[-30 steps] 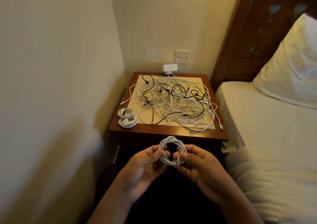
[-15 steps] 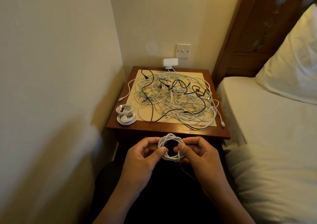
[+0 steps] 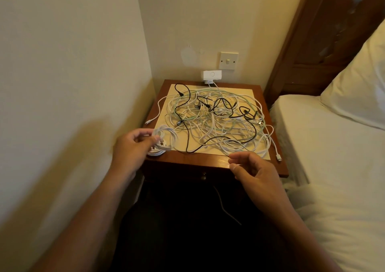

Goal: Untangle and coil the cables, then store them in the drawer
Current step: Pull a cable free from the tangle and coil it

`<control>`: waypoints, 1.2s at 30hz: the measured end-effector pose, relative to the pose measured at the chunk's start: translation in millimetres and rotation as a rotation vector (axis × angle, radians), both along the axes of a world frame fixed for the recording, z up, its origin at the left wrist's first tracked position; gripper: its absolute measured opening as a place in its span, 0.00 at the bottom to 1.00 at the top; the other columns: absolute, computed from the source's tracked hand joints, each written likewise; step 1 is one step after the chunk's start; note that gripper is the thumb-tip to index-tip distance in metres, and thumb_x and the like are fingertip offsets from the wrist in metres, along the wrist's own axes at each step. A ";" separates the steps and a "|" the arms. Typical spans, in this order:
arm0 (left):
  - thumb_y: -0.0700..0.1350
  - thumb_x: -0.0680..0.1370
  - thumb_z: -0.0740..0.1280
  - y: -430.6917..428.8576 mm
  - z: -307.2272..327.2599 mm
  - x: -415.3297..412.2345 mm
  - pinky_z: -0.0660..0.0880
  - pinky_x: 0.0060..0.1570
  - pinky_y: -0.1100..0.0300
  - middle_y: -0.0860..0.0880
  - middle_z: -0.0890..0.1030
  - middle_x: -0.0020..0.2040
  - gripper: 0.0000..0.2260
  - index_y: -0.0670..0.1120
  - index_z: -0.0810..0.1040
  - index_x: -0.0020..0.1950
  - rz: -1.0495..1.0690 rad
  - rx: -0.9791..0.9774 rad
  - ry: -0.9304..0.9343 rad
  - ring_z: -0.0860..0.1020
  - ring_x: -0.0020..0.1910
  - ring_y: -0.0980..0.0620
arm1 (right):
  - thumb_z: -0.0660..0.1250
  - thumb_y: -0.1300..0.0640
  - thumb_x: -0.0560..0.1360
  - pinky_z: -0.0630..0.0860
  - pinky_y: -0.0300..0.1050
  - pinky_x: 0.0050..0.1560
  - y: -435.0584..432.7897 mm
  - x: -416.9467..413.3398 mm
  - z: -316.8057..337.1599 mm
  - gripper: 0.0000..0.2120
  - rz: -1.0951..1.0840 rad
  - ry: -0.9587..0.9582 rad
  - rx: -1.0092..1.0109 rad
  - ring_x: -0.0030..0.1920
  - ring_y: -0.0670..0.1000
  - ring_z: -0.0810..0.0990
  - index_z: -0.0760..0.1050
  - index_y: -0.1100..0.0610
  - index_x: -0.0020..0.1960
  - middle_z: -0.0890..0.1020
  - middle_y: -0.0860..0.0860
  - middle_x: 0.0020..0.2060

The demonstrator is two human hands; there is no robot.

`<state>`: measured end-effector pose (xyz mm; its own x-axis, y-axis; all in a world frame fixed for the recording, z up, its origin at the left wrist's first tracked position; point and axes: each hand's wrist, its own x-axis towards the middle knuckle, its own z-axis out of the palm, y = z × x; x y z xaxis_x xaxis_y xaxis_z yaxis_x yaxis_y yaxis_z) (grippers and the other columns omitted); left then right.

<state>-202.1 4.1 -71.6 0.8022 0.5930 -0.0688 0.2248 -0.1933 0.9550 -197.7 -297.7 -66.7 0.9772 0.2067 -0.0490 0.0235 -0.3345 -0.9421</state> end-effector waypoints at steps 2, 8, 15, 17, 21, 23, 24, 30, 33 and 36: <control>0.47 0.73 0.78 24.0 -6.4 24.7 0.83 0.45 0.53 0.50 0.87 0.43 0.08 0.49 0.87 0.51 0.080 0.081 0.040 0.86 0.45 0.49 | 0.71 0.55 0.79 0.80 0.46 0.57 -2.4 11.3 1.9 0.09 -0.019 -0.059 -0.026 0.52 0.41 0.83 0.81 0.42 0.56 0.85 0.40 0.50; 0.51 0.74 0.76 49.7 -31.7 55.1 0.80 0.49 0.54 0.46 0.87 0.48 0.11 0.47 0.88 0.52 0.063 0.411 0.245 0.83 0.44 0.48 | 0.71 0.54 0.80 0.73 0.35 0.47 -6.7 39.4 1.5 0.08 -0.041 -0.155 -0.130 0.51 0.36 0.81 0.80 0.43 0.57 0.85 0.40 0.50; 0.50 0.76 0.76 47.8 -31.7 55.1 0.71 0.49 0.59 0.44 0.86 0.53 0.17 0.43 0.85 0.60 0.037 0.522 0.205 0.78 0.46 0.51 | 0.71 0.53 0.80 0.77 0.42 0.56 -3.8 80.8 -5.2 0.15 0.095 -0.346 -0.437 0.58 0.44 0.79 0.77 0.47 0.66 0.79 0.43 0.60; 0.51 0.76 0.75 43.9 -25.3 53.1 0.71 0.49 0.58 0.45 0.84 0.53 0.16 0.45 0.84 0.60 0.012 0.583 0.156 0.80 0.49 0.49 | 0.70 0.52 0.80 0.74 0.47 0.61 2.8 99.3 -9.5 0.16 0.223 -0.408 -0.638 0.63 0.49 0.76 0.78 0.49 0.67 0.78 0.47 0.62; 0.46 0.78 0.73 27.5 3.5 45.1 0.69 0.43 0.66 0.48 0.80 0.53 0.10 0.48 0.84 0.58 -0.059 0.639 0.019 0.77 0.43 0.54 | 0.67 0.52 0.82 0.79 0.52 0.53 14.8 130.9 9.5 0.09 0.384 -0.394 -0.865 0.54 0.56 0.82 0.83 0.54 0.55 0.85 0.52 0.51; 0.44 0.78 0.72 21.9 18.7 42.2 0.66 0.39 0.72 0.51 0.79 0.51 0.09 0.50 0.84 0.57 -0.095 0.640 -0.014 0.76 0.41 0.59 | 0.68 0.53 0.82 0.80 0.53 0.51 15.3 141.9 38.1 0.08 0.357 -0.456 -0.837 0.51 0.56 0.83 0.85 0.54 0.55 0.86 0.52 0.49; 0.44 0.77 0.72 20.0 26.3 41.3 0.65 0.38 0.73 0.52 0.79 0.51 0.08 0.50 0.84 0.56 -0.110 0.638 -0.021 0.76 0.41 0.61 | 0.68 0.54 0.82 0.80 0.53 0.50 14.6 145.9 54.7 0.08 0.330 -0.519 -0.804 0.50 0.56 0.83 0.85 0.54 0.55 0.86 0.53 0.49; 0.46 0.77 0.72 -1.3 86.9 45.6 0.67 0.38 0.71 0.53 0.81 0.53 0.09 0.52 0.83 0.57 -0.221 0.611 -0.105 0.77 0.45 0.61 | 0.70 0.57 0.80 0.79 0.49 0.48 7.1 154.5 162.1 0.09 0.200 -0.775 -0.660 0.47 0.53 0.82 0.85 0.56 0.58 0.85 0.54 0.49; 0.50 0.78 0.72 -18.9 119.6 52.9 0.68 0.39 0.69 0.53 0.79 0.55 0.10 0.54 0.79 0.59 -0.282 0.621 -0.176 0.76 0.45 0.62 | 0.70 0.59 0.80 0.81 0.49 0.55 4.7 149.7 219.3 0.09 0.157 -0.895 -0.568 0.51 0.50 0.83 0.84 0.57 0.59 0.86 0.53 0.53; 0.58 0.76 0.73 -41.8 149.0 61.2 0.71 0.41 0.65 0.53 0.77 0.61 0.21 0.55 0.74 0.66 -0.371 0.578 -0.231 0.77 0.51 0.59 | 0.68 0.58 0.81 0.76 0.34 0.53 4.2 135.0 272.9 0.11 0.118 -0.956 -0.494 0.49 0.39 0.80 0.82 0.56 0.62 0.83 0.47 0.54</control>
<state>-140.9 -37.7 77.4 0.9140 0.1691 0.3687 -0.1487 -0.7061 0.6923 -62.7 -293.5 206.1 0.6302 0.4683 0.6194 0.7339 -0.6196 -0.2784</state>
